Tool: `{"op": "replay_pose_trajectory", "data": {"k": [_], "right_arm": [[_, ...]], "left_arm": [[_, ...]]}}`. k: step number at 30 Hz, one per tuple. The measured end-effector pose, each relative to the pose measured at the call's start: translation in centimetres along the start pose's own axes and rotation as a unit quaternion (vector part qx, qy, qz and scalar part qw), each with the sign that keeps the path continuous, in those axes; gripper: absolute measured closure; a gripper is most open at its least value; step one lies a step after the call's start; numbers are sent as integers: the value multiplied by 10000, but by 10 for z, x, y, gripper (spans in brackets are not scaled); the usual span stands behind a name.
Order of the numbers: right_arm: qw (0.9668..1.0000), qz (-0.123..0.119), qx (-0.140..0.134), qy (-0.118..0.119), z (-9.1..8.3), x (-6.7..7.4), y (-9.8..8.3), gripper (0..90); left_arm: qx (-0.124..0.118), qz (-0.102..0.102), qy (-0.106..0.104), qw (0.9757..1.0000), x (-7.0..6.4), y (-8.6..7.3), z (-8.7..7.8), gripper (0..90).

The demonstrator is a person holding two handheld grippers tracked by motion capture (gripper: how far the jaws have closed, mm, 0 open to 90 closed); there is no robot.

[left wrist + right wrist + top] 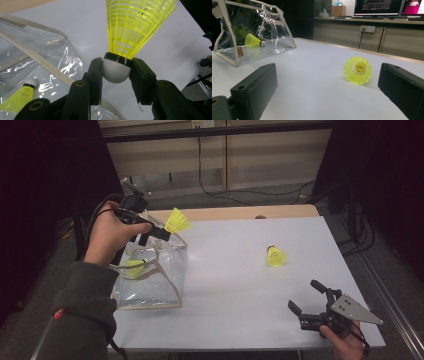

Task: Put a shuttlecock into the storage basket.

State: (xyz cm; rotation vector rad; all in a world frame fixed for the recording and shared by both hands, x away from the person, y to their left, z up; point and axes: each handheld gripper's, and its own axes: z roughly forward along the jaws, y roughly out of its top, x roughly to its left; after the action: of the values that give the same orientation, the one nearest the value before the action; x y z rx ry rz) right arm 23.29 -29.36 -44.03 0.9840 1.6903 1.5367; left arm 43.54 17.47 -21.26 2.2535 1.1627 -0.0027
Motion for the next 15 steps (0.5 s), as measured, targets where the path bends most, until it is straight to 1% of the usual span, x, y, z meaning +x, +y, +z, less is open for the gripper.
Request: {"op": "replay_pose_trajectory", "data": {"k": [2,9,11,12,14,15], "right_arm": [[10000,2,7,-4,0,0,0,21],[10000,1,4,-3,0,0,0,21],[10000,-2,1,0,0,0,0,21],[10000,-4,1,-1,0,0,0,21],[10000,-1,3,-1,0,0,0,21],[10000,2,3,-1,0,0,0,21]], "left_arm": [[-54,-67,19,10000,1,-1,-1,631],[-117,-121,109,9998,7,-3,-5,631],[-108,-149,131,9997,9,-4,-6,631],[-178,-195,158,9995,10,-4,-6,631],[-176,-243,181,9994,13,-5,-7,631],[-176,-236,204,9994,14,-6,-7,631]]}}
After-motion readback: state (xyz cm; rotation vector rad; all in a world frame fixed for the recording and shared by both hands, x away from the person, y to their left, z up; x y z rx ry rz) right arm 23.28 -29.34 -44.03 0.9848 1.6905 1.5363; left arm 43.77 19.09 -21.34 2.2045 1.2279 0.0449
